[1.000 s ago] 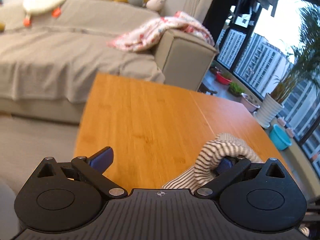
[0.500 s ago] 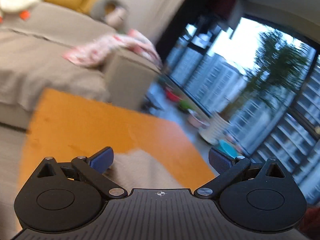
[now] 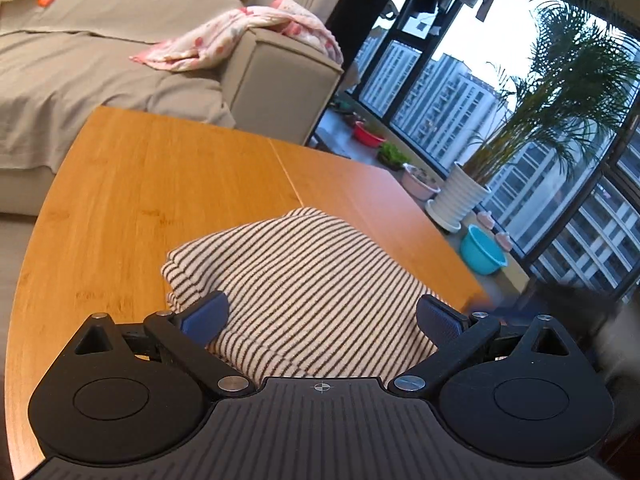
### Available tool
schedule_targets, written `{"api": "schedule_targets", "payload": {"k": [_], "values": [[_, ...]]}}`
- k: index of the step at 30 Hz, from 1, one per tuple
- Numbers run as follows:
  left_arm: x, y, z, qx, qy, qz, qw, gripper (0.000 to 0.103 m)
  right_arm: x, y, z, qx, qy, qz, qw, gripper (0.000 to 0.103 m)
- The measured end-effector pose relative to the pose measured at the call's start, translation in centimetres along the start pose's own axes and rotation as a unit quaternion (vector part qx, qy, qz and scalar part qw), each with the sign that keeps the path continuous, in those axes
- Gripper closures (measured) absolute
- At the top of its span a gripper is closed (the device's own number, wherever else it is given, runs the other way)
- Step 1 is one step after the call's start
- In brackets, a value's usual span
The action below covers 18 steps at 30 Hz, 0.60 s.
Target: Fold clothes
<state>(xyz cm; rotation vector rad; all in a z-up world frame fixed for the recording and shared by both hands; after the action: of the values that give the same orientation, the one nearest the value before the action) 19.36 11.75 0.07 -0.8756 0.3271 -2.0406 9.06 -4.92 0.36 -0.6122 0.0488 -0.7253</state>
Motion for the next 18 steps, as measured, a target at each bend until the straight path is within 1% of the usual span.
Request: {"api": "schedule_targets", "payload": {"k": [1,2,4,5,6,7,9,10,11,12,14,15,16,18], "values": [[0.0,0.1,0.0,0.000,0.001,0.000,1.0000,0.000,-1.1,0.3,-0.8,0.009,-0.033,-0.024,0.999,0.041],[0.1,0.2,0.0,0.000,0.002,0.000,1.0000,0.000,-1.2,0.2,-0.7,0.012,-0.033,-0.022,0.999,0.041],[-0.1,0.1,-0.1,0.000,0.004,0.001,1.0000,0.000,-0.5,-0.2,0.1,0.009,-0.003,0.003,1.000,0.039],[-0.1,0.1,-0.2,0.000,0.005,0.001,1.0000,0.000,-0.2,-0.4,0.5,0.008,0.011,0.015,1.000,0.037],[-0.1,0.1,-0.2,0.001,0.005,0.002,1.0000,0.000,0.9,-0.5,1.0,0.006,0.048,0.037,0.998,0.033],[-0.1,0.1,-0.2,0.001,0.005,0.002,1.0000,0.000,2.4,-0.8,1.6,0.007,0.096,0.057,0.994,0.029],[-0.1,0.2,-0.2,0.002,0.008,0.004,1.0000,0.000,5.5,-1.3,2.5,0.015,0.178,0.077,0.981,0.012],[0.0,0.2,-0.2,0.003,0.011,0.007,0.9999,0.000,7.1,-1.3,2.7,0.017,0.212,0.088,0.973,0.008],[0.2,0.1,-0.2,0.003,0.016,0.015,0.9998,0.000,8.6,-1.0,2.8,0.015,0.243,0.098,0.965,0.002],[0.4,-0.2,-0.3,0.002,0.023,0.025,0.9994,0.000,10.1,-0.4,2.9,0.011,0.272,0.108,0.956,0.002],[1.4,-1.0,-0.6,0.002,0.044,0.048,0.9979,0.000,12.5,0.8,2.5,0.000,0.313,0.114,0.943,0.002],[1.6,-1.4,-1.0,-0.002,0.049,0.057,0.9972,0.000,13.4,1.7,2.5,-0.006,0.325,0.110,0.939,0.002],[1.8,-1.7,-1.5,-0.007,0.053,0.064,0.9965,0.000,14.1,2.7,2.3,-0.013,0.331,0.103,0.938,0.002],[1.4,-1.8,-2.6,-0.025,0.043,0.074,0.9960,0.000,15.3,5.1,1.9,-0.025,0.337,0.100,0.936,0.002]]}}
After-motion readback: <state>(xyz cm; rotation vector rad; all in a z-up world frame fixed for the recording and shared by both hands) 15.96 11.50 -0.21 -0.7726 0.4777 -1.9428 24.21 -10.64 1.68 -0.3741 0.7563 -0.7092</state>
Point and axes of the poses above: each gripper's, at about its wrist camera, not at the fingertips, and y roughly the way its jaws point, x to its right, z to its top, the point moved 6 cm from there along y, roughly the way its jaws point, and after that the axes turned 3 degrees about -z, right-handed, at the moved point
